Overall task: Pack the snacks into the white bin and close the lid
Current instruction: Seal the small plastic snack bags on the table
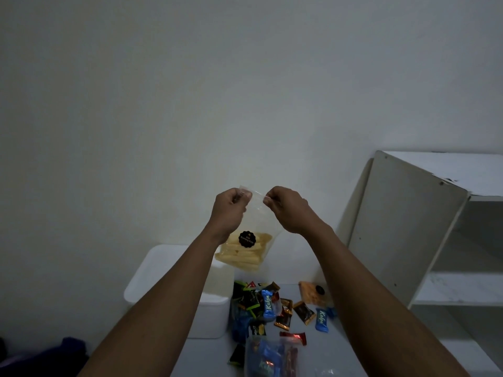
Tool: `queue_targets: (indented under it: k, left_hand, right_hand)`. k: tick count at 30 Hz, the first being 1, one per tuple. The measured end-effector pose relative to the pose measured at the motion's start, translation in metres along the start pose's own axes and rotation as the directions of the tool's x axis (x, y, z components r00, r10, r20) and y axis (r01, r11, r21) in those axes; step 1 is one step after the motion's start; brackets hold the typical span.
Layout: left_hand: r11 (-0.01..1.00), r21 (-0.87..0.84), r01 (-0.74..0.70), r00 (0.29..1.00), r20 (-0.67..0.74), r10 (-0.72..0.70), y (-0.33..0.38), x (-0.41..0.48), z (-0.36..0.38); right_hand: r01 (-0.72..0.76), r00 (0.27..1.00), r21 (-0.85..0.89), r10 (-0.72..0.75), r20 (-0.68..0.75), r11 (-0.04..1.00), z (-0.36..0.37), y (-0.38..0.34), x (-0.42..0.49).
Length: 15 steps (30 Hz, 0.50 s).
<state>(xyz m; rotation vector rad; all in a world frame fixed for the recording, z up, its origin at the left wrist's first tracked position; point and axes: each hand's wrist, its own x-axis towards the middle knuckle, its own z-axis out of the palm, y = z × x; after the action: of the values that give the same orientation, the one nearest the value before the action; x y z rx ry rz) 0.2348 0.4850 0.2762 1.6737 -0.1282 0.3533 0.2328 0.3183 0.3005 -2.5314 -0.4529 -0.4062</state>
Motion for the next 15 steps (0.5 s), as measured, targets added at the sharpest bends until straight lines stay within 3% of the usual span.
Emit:
queue_targets:
  k: [3,6,11,15]
  left_hand:
    - [0.996,-0.07,0.046,0.996,0.077,-0.041,0.004,0.0,-0.004]
    - [0.997,-0.014,0.071,0.984,0.164,-0.068,0.008,0.0,-0.006]
    - [0.999,-0.007,0.041,0.994,0.097,-0.04,0.006,-0.001,-0.005]
    - [0.987,-0.109,0.12,0.992,0.052,-0.115,-0.002,0.003,-0.011]
  right_hand:
    - [-0.001,0.999,0.006,0.001,-0.039,1.0,0.005,0.002,0.0]
    - [0.039,0.998,0.025,-0.037,-0.055,0.999,0.007,0.001,-0.001]
    - [0.034,0.999,0.11,-0.029,-0.046,0.993,0.006,0.005,0.005]
    - [-0.015,0.998,0.332,0.036,-0.056,0.943,0.003,0.009,0.003]
